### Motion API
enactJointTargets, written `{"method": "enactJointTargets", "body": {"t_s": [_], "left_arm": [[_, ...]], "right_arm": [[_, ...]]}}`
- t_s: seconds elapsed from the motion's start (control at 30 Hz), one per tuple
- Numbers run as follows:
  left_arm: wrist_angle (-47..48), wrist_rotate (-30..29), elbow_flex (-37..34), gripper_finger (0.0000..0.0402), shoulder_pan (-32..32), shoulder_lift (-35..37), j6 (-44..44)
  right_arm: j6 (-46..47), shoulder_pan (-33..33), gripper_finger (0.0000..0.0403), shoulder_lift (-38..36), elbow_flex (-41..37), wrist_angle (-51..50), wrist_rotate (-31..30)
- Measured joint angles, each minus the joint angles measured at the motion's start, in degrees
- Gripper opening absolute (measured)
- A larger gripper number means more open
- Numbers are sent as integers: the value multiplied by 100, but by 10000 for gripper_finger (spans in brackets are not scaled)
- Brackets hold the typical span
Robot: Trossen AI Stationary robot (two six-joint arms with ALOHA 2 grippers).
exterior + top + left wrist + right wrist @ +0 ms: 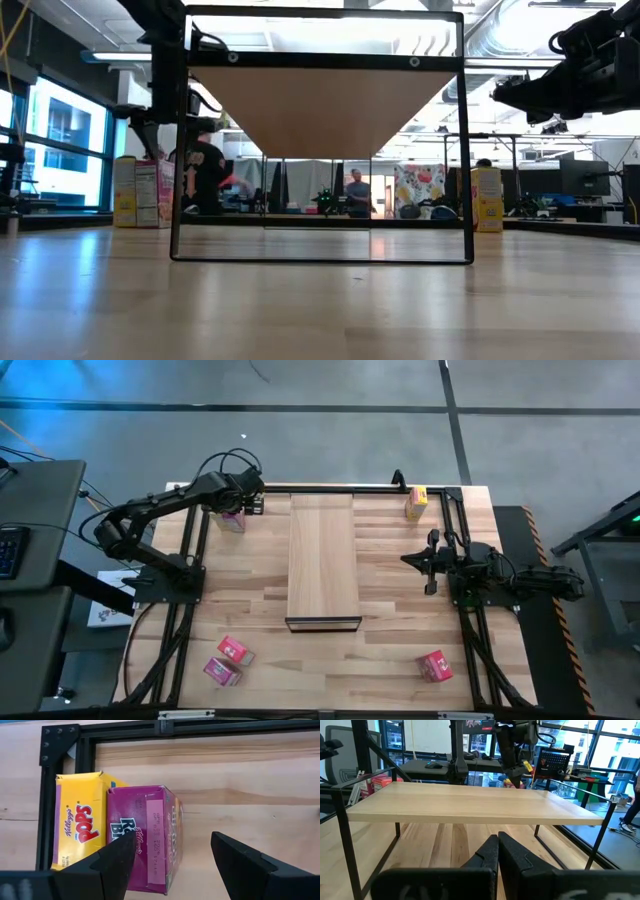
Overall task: Stack cereal on shelf
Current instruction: Put the top purple cereal box on the shelf
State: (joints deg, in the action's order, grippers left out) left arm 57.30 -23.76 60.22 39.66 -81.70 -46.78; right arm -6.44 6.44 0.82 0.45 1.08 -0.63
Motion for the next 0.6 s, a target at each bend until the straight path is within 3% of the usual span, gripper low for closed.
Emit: {"method": "enactJointTargets", "body": {"t_s": [0.23, 0.6], "left_arm": [[-188, -92, -35, 252, -164, 1, 127], [-414, 80, -39, 252, -201, 1, 1311]], "right_arm": [[0, 0, 0, 0, -1, 0, -2], [1, 2, 0, 0, 1, 1, 0]]}}
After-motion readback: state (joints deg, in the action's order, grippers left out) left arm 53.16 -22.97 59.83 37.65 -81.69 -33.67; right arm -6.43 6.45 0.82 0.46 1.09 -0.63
